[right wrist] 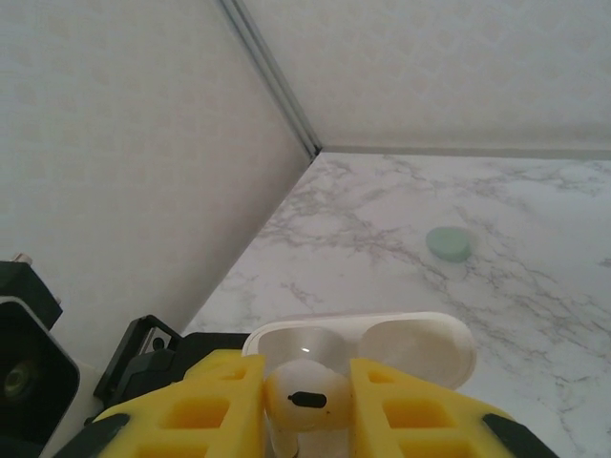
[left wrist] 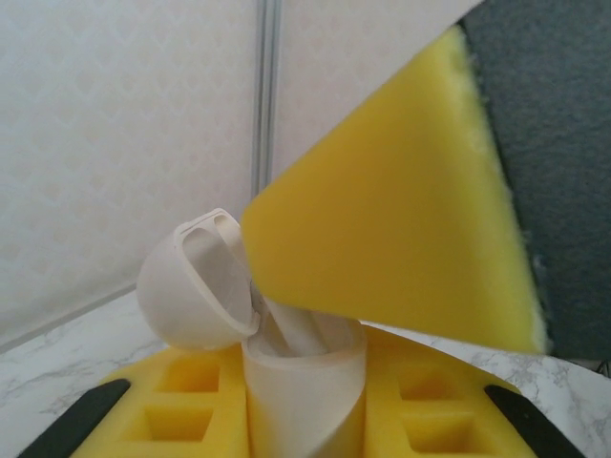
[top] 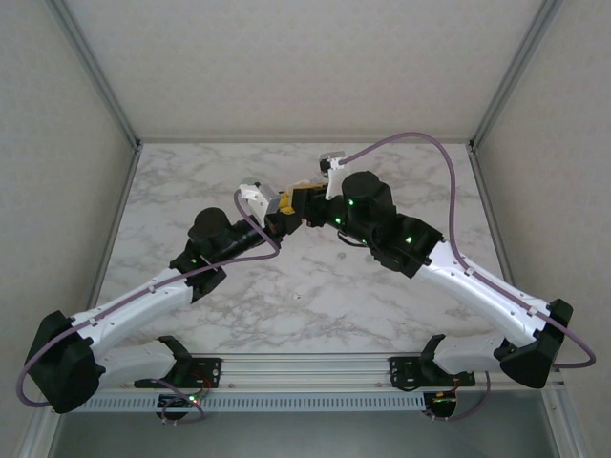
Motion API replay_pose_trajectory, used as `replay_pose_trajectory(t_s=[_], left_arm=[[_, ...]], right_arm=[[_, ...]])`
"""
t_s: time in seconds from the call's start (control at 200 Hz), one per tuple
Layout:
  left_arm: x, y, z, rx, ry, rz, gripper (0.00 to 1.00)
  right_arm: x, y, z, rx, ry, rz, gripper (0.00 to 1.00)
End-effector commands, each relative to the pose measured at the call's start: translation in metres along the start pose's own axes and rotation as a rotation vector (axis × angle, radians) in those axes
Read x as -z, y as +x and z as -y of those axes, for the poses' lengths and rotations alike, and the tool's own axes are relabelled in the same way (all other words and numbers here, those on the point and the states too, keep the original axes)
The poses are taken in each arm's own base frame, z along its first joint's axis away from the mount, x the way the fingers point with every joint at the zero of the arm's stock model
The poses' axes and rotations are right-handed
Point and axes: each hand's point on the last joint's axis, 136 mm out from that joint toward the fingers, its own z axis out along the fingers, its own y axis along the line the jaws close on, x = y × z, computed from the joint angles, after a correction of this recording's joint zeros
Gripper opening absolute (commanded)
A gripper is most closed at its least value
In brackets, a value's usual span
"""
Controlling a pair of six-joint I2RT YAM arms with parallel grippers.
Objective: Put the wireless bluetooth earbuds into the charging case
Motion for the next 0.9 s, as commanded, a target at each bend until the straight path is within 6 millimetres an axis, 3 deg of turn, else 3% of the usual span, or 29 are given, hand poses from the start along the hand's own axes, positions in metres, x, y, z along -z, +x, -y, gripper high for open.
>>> replay_pose_trajectory(t_s=[0.0, 0.305, 0.896], left_arm=[[0.002, -0.027, 0.002, -0.002, -0.009, 0.088, 0.04], [0.003, -0.03, 0.004, -0.015, -0.001, 0.097, 0.04], [0.002, -0.03, 0.009, -0.028, 0.027, 0.088, 0.03]], right_arm=[[0.003, 0.011, -0.006, -0.008, -0.034, -0.041, 0.26], [0.003, 0.022, 0.008, -0.006, 0.029, -0.071, 0.28], [0.008, 0.008, 0.011, 0.028, 0.077, -0.058, 0.37]])
